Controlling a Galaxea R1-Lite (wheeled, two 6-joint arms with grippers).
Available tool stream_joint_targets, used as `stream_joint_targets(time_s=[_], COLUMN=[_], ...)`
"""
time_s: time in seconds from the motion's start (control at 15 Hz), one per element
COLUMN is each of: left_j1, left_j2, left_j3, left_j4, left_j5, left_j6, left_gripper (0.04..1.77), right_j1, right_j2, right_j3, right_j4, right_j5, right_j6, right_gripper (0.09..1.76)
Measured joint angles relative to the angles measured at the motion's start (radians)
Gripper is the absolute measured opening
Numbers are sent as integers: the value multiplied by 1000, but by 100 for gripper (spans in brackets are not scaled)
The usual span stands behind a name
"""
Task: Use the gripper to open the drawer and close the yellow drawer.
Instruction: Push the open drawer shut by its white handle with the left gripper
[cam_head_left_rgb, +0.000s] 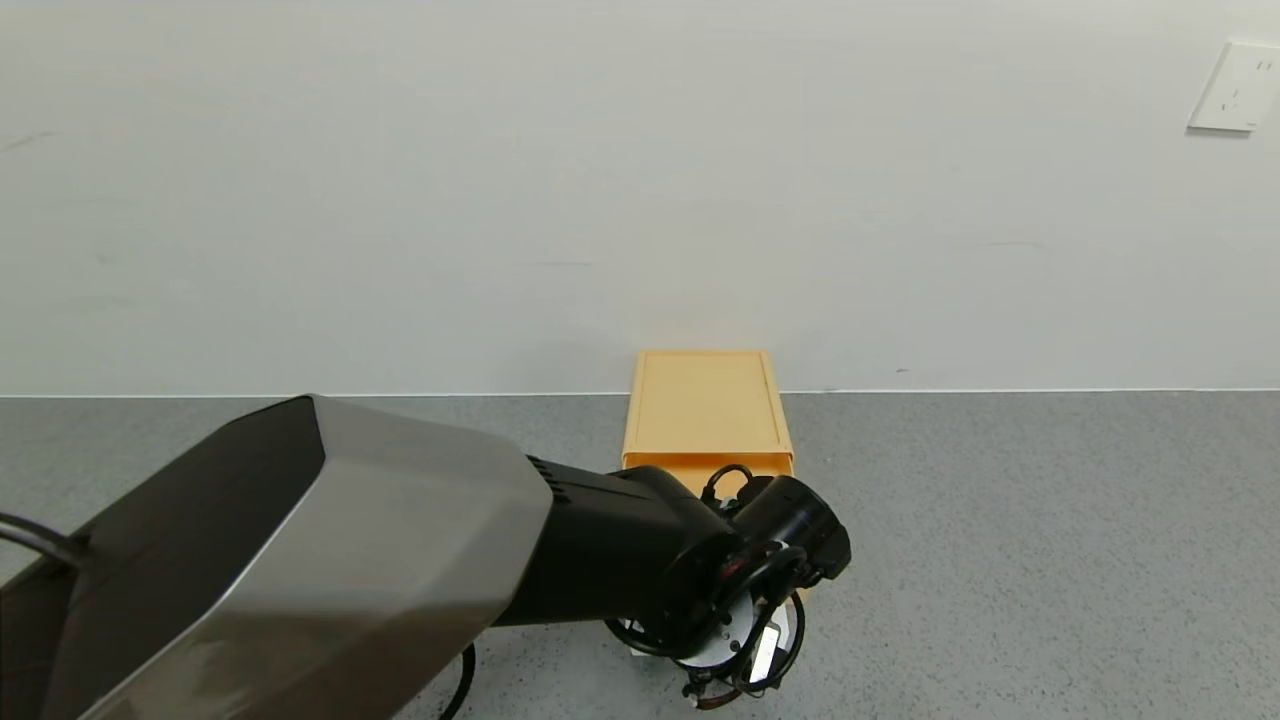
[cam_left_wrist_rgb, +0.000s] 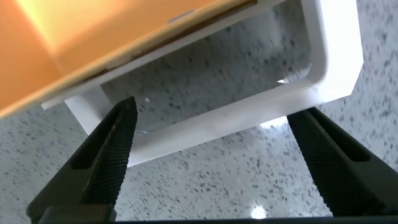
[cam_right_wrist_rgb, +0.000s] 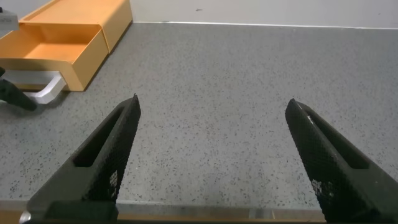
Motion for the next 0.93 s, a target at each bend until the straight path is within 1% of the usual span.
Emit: stream_joint_targets(time_s=[0.33, 0.93], left_j1=[15, 47], left_j2=[15, 56], left_j3=[-38, -131], left_j4=[2, 4], left_j5=[0, 11], left_j6=[8, 51], left_gripper=[172, 172], right_j1=[0, 0], right_j2=[0, 0], right_j3=[0, 0], right_j4=[0, -1], right_j5=[0, 0], right_j6=[0, 0], right_gripper=[171, 171])
